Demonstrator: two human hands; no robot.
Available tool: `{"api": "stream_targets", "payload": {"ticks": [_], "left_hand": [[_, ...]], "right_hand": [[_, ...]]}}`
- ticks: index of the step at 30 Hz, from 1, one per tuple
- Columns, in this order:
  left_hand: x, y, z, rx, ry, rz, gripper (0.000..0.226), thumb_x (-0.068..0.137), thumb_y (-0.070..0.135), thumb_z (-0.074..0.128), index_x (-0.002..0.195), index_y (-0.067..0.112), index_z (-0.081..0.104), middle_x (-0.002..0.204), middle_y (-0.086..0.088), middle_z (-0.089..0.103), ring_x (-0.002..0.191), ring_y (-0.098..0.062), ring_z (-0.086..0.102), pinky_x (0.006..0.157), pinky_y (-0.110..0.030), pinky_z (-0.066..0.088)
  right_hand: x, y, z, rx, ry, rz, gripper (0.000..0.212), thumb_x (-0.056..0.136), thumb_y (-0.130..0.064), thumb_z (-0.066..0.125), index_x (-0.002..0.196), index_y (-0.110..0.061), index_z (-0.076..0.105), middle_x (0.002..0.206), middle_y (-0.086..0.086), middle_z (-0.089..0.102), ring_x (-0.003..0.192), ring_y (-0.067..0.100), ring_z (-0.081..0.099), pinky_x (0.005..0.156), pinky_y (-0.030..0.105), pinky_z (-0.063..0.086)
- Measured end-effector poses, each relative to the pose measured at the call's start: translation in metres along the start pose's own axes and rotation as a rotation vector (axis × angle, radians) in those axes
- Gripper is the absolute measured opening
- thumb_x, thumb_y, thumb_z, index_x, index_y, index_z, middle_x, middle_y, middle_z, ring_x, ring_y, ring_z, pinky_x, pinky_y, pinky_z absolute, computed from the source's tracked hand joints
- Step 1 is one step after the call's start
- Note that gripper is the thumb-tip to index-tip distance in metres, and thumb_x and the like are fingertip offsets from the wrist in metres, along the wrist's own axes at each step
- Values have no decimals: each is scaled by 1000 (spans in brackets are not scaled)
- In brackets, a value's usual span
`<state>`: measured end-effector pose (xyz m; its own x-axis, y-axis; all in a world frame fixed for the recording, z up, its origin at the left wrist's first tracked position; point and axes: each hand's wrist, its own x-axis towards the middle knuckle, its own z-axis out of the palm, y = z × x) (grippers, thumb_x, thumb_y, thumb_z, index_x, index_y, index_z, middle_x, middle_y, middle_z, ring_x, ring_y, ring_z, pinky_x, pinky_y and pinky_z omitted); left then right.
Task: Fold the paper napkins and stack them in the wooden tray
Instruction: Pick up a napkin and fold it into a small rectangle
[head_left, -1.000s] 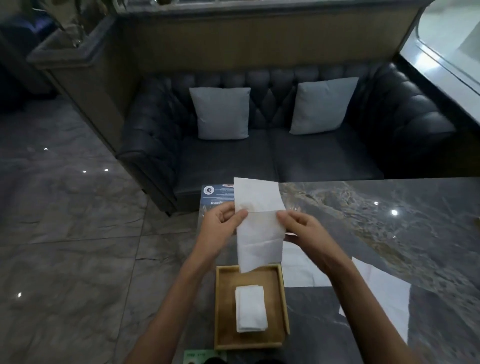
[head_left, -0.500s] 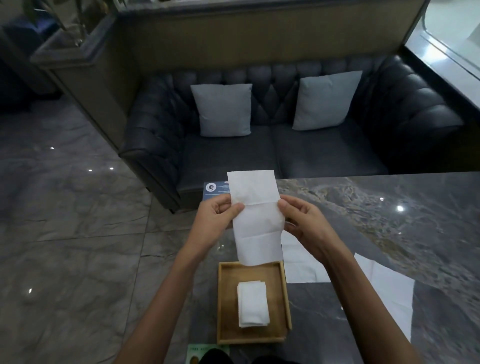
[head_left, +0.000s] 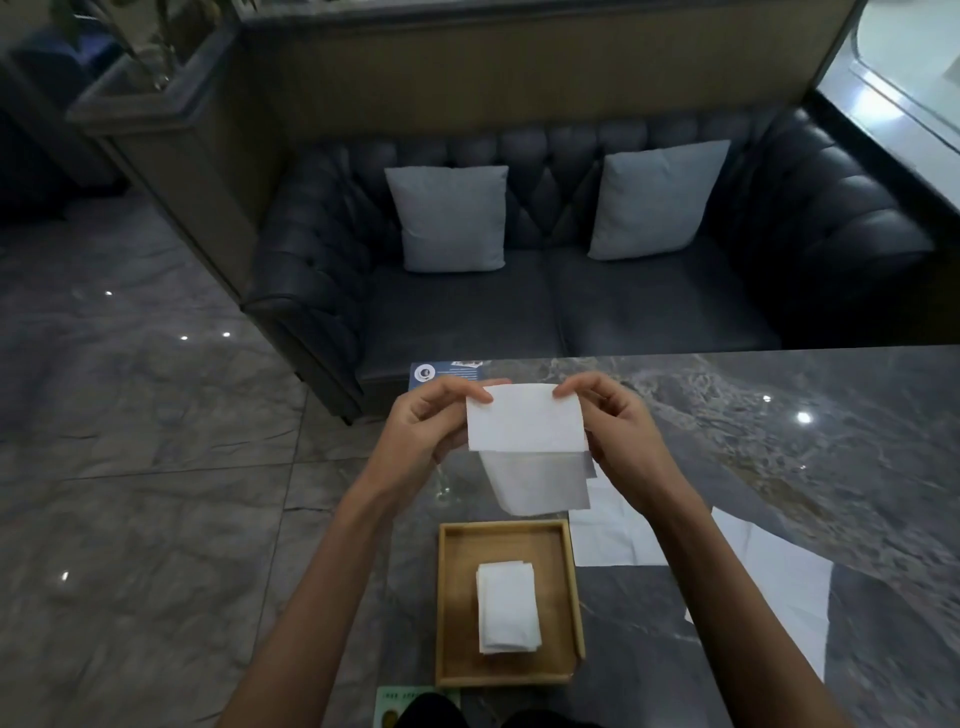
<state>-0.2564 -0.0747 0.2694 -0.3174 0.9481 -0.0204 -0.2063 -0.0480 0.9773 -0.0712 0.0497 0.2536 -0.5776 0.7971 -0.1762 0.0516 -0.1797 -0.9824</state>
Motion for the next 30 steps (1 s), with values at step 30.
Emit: {"api": "stream_targets", "payload": {"ticks": [30], "left_hand": [[11, -11, 7, 203, 476, -137, 21, 102, 21, 57, 85, 14, 68, 83, -1, 73, 76, -13, 69, 69, -37, 57]], "right_hand": [[-12, 25, 2, -173, -191, 191, 37, 84, -45, 76, 113, -24, 73, 107, -4, 78, 98, 18, 75, 85, 36, 60]]}}
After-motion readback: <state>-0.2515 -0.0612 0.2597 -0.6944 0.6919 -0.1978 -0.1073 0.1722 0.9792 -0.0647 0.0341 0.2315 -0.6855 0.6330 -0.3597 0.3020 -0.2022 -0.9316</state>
